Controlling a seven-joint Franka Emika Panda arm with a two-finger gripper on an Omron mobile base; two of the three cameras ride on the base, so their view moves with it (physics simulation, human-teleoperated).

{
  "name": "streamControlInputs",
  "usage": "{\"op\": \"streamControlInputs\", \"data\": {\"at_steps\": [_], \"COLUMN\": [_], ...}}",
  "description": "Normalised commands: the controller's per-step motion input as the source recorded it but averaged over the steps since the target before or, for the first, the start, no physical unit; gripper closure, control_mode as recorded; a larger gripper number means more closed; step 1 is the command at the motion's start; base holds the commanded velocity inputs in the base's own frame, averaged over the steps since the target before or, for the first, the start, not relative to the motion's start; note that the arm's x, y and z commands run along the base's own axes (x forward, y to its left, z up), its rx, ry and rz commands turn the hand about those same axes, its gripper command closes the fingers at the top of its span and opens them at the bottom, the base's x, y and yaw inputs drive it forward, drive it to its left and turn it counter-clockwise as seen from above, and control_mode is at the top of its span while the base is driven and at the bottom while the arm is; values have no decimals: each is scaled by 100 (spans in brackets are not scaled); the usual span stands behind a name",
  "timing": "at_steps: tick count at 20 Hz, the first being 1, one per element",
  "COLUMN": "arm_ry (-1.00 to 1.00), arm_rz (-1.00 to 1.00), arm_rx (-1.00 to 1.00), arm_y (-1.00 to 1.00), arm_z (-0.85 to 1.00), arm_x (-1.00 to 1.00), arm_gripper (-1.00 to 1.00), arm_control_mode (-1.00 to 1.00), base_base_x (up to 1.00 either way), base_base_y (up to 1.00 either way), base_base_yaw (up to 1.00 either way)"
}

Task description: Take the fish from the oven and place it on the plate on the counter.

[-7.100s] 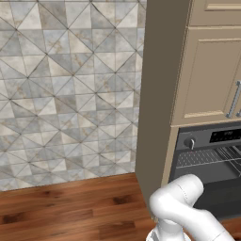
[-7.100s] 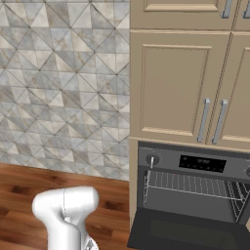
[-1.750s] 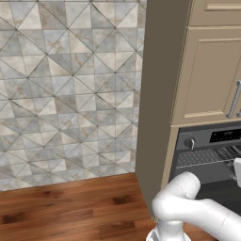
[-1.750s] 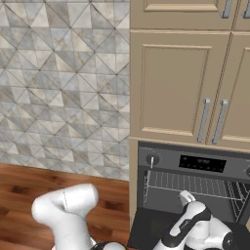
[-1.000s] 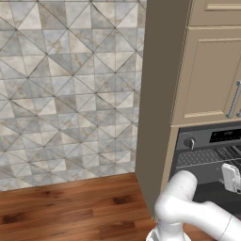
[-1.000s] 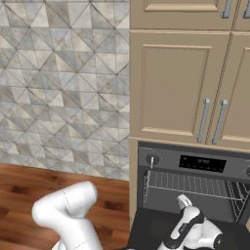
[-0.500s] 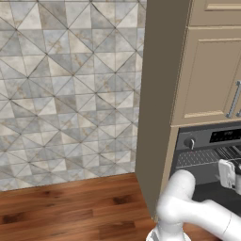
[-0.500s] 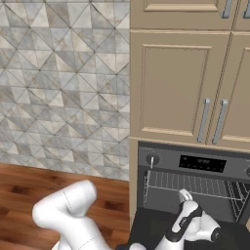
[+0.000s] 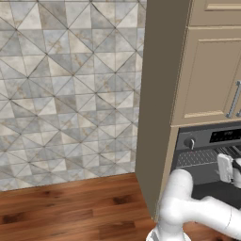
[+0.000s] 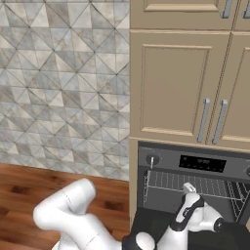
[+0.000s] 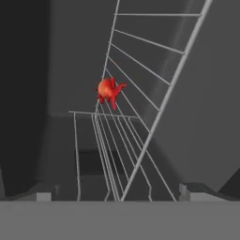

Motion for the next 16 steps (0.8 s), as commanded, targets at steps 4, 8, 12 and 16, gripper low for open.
{"op": "streamControlInputs", "data": {"at_steps": [4,8,12,16], "arm_ry": [0,0,0,0], "arm_rz": [0,-1,-11,-14], "arm_rx": [0,0,1,1], "arm_y": [0,0,0,0], "arm_z": [-36,-60,-65,-50], "arm_x": [26,18,20,12], "arm_gripper": [-100,-100,-100,-100], "arm_control_mode": [-100,-100,-100,-100], "base_base_x": [0,0,0,0], "base_base_y": [0,0,0,0], "base_base_yaw": [0,0,0,0]}}
